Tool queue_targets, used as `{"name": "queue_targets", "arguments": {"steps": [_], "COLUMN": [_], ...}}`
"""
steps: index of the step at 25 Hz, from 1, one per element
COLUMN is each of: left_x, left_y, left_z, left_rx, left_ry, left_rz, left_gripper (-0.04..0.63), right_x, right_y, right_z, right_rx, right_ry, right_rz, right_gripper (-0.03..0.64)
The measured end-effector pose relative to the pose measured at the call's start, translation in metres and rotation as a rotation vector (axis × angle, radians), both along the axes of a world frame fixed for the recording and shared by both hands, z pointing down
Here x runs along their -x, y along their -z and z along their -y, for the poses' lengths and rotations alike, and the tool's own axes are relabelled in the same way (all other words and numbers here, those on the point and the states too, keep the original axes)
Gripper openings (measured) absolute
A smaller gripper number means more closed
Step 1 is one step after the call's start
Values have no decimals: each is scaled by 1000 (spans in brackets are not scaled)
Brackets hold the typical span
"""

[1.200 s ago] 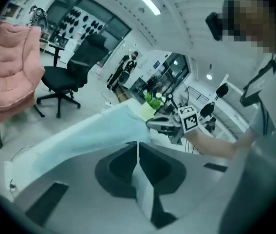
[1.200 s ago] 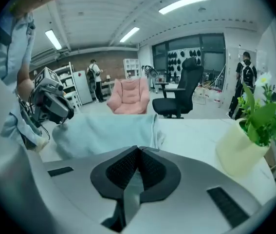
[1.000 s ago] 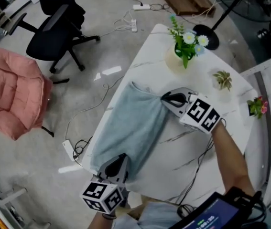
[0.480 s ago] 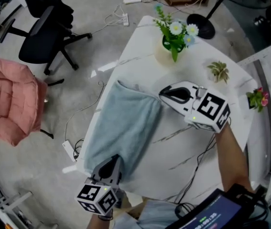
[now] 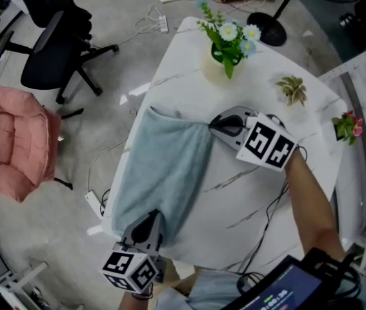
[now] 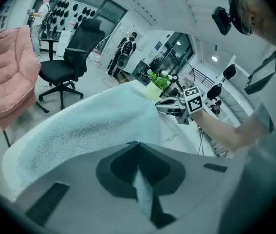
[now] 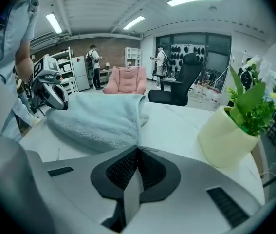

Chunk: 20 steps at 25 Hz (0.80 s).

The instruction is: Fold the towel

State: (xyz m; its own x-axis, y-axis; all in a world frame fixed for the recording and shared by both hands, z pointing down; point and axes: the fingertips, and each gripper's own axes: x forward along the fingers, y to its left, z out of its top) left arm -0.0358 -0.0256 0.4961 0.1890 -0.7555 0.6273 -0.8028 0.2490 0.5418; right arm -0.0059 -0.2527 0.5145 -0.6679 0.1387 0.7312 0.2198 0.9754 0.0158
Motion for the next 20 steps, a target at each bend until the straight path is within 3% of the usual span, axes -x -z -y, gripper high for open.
{"name": "queue_targets", "arguments": {"steps": [7,12,16,20], "left_x": [-1,-1,0,-12], "left_y": [1,7,32,7], "left_z": [-2,-1,-13,-35], "left_rx": [-11,-28,-75,-10], "left_ry": [-10,-7,-8,-50], "left_rz": [1,-17,-41,-77], "left_gripper": [8,8,9,9], "right_x": [0,6,27,28], "right_y": [-8,27,71,53], "right_z": [23,20,-62,-163], "right_rx": [-100,-90,19,69], "right_ry": [-58,-144,-125,-67], "right_rz": [-24,54,124,64], "right_gripper": [17,18,18,18]}}
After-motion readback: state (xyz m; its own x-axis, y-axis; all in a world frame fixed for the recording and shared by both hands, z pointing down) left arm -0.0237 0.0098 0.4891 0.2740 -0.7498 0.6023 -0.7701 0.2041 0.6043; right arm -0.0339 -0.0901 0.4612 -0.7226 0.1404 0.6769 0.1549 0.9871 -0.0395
